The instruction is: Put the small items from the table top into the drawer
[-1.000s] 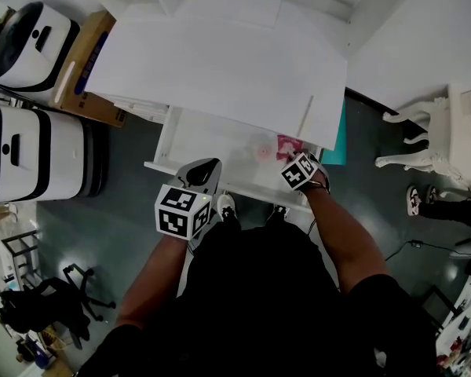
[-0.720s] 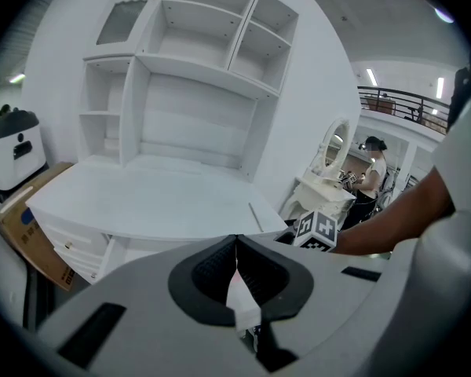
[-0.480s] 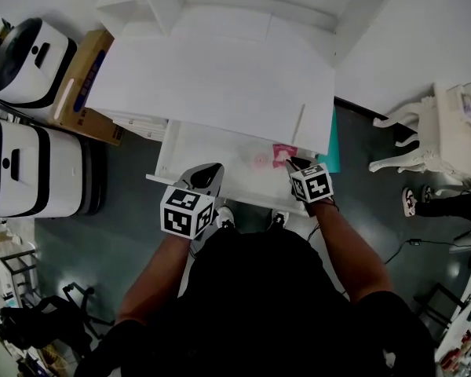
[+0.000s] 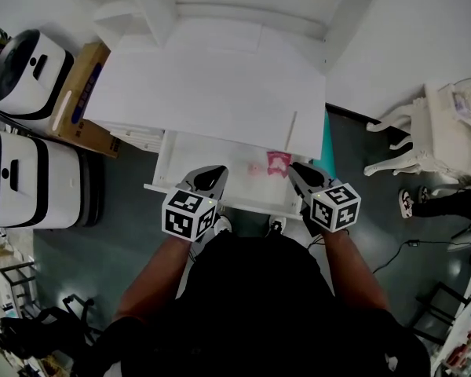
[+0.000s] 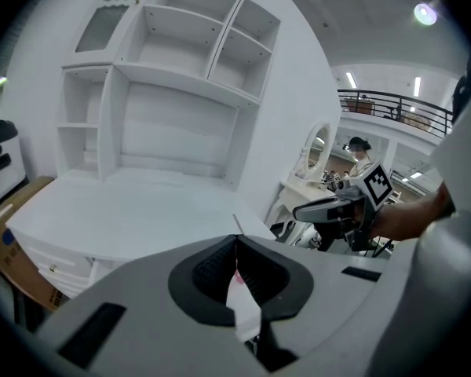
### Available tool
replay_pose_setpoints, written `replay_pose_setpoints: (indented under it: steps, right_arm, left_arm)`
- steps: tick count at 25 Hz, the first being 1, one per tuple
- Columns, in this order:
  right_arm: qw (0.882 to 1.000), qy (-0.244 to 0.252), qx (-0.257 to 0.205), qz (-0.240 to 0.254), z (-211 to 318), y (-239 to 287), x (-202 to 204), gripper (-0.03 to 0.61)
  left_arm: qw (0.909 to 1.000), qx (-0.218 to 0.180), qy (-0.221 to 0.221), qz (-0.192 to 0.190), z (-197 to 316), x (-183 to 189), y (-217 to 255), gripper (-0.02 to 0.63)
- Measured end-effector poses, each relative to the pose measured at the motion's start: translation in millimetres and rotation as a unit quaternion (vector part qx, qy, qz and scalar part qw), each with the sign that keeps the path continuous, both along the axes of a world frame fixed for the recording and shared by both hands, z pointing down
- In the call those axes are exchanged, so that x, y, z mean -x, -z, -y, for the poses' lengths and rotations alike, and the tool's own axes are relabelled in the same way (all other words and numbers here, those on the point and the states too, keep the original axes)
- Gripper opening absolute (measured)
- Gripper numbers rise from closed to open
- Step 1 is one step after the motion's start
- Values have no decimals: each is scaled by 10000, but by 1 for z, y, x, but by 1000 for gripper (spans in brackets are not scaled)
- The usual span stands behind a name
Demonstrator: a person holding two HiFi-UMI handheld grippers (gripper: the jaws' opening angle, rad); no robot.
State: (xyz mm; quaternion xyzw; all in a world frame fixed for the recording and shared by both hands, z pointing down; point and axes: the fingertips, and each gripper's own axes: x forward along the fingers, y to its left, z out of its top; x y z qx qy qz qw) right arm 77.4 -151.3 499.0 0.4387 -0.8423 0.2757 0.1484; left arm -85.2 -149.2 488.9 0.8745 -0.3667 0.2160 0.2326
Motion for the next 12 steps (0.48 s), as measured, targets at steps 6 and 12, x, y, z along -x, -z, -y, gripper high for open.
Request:
replay_pose_setpoints:
  steps: [6, 12]
  right_arm:
    - [9990, -47, -437, 126, -14, 31, 0, 35]
    - [9987, -235, -436, 71, -19, 22, -10, 28]
  left_arm:
    - [9995, -167, -185, -195, 0, -14, 22, 11]
    - [9995, -126, -236, -166, -2, -20, 17, 11]
